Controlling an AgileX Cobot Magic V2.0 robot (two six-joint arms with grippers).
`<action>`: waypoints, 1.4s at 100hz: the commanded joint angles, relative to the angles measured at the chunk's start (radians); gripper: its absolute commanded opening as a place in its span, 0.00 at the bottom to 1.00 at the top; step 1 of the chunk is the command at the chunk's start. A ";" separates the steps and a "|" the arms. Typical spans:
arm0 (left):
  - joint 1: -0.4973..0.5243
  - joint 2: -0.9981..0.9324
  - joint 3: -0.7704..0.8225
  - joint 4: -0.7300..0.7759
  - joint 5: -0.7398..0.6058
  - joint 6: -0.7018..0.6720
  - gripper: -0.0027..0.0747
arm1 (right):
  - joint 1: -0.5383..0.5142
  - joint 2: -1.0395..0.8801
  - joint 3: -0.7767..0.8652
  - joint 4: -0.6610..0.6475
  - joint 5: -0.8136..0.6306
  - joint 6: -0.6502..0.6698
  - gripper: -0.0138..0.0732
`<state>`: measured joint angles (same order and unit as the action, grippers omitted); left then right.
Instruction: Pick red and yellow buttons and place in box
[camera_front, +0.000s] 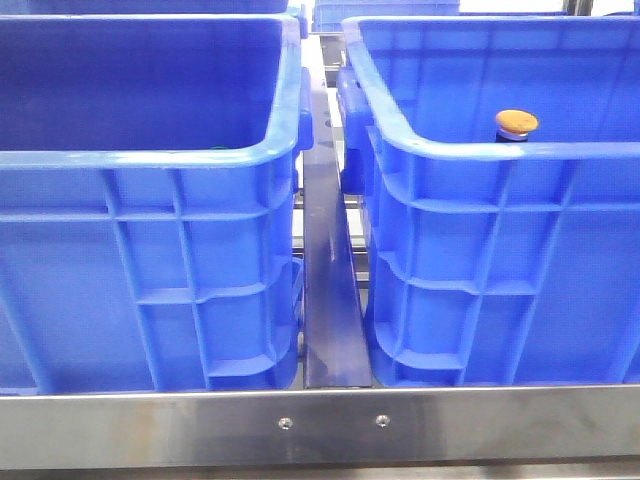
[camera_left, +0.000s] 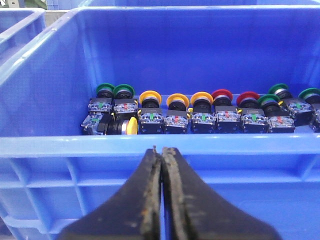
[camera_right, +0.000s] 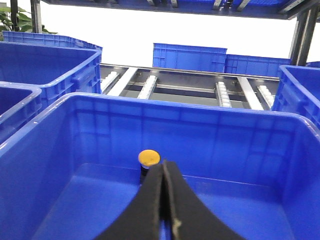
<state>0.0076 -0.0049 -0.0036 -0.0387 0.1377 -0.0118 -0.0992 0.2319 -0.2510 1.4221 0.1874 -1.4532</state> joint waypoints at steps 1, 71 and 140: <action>0.002 -0.026 0.048 -0.011 -0.080 0.001 0.01 | -0.006 0.008 -0.026 0.021 0.007 -0.012 0.08; 0.002 -0.026 0.048 -0.011 -0.080 0.001 0.01 | -0.006 0.008 -0.026 0.021 0.011 -0.012 0.08; 0.002 -0.026 0.048 -0.011 -0.080 0.001 0.01 | 0.139 0.008 -0.051 -1.143 -0.187 1.132 0.08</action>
<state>0.0076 -0.0049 -0.0036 -0.0424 0.1377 -0.0118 0.0403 0.2319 -0.2636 0.7321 0.0731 -0.7873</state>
